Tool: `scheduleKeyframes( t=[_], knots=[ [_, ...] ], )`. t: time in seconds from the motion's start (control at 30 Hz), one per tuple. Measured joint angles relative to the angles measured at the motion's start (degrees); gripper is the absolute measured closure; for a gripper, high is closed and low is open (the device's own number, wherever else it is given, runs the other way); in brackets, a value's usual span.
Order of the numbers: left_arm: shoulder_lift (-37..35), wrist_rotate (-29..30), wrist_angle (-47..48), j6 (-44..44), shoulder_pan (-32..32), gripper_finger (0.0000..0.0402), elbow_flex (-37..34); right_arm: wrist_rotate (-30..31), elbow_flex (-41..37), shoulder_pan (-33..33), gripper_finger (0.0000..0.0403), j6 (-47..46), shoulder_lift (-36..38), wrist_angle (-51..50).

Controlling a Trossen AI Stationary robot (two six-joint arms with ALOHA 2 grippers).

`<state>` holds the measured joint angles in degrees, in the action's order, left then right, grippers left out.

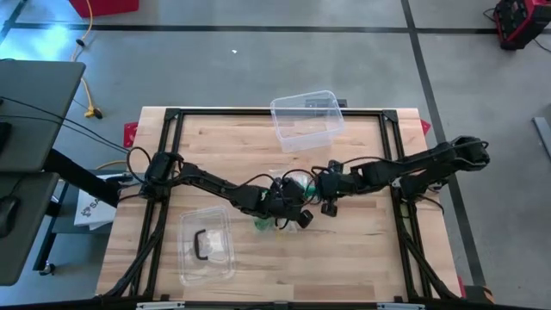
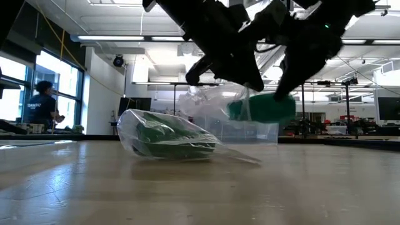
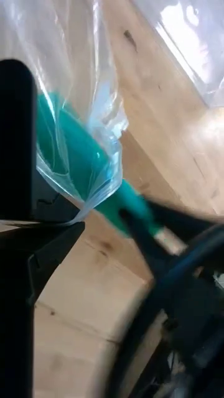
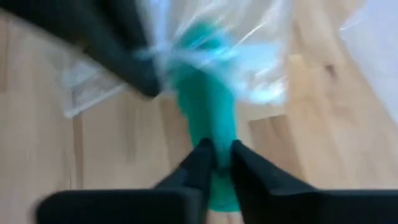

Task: Roll bandage
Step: Put the rolled blue bandage into the transparent zip bag

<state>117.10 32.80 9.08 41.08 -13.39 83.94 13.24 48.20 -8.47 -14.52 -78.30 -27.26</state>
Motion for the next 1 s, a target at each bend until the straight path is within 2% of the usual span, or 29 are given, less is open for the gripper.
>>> scheduleKeyframes(
  t=[0.07, 0.1, 0.3, 0.43, 0.57, 0.7, 0.83, 1.0],
  knots=[
    [0.0, -0.2, 0.2, -0.1, 0.2, 0.0401, 0.0, 0.0, -2.6, -1.4, 0.0384, 0.1, 0.0, 3.6],
    [0.0, -0.7, 0.3, 0.0, 0.3, 0.0401, 0.0, 0.0, -4.3, -2.1, 0.0392, 0.2, 0.0, 6.5],
    [0.0, -2.3, 0.2, 0.7, 0.7, 0.0401, 0.0, 0.4, -11.3, -4.9, 0.0400, -4.1, 0.0, 19.7],
    [0.0, -2.8, 0.1, 1.5, 0.7, 0.0401, 0.0, 6.2, -14.3, -7.4, 0.0402, -9.6, 1.5, 27.0],
    [0.0, -2.8, -3.7, 0.9, 0.2, 0.0401, 0.0, 15.5, -16.4, -10.3, 0.0402, -12.9, 5.2, 28.4],
    [0.0, -4.4, -13.0, -2.8, -0.2, 0.0401, 0.0, 19.9, -16.8, -13.3, 0.0402, -12.2, 12.0, 28.8],
    [0.0, -7.3, -21.4, -6.3, -0.3, 0.0401, 0.0, 18.9, -16.8, -15.6, 0.0402, -10.0, 19.7, 28.1],
    [-0.2, -11.7, -27.7, -7.8, -0.2, 0.0401, 0.0, 14.8, -16.8, -15.9, 0.0397, -8.6, 28.1, 24.4]
  ],
)
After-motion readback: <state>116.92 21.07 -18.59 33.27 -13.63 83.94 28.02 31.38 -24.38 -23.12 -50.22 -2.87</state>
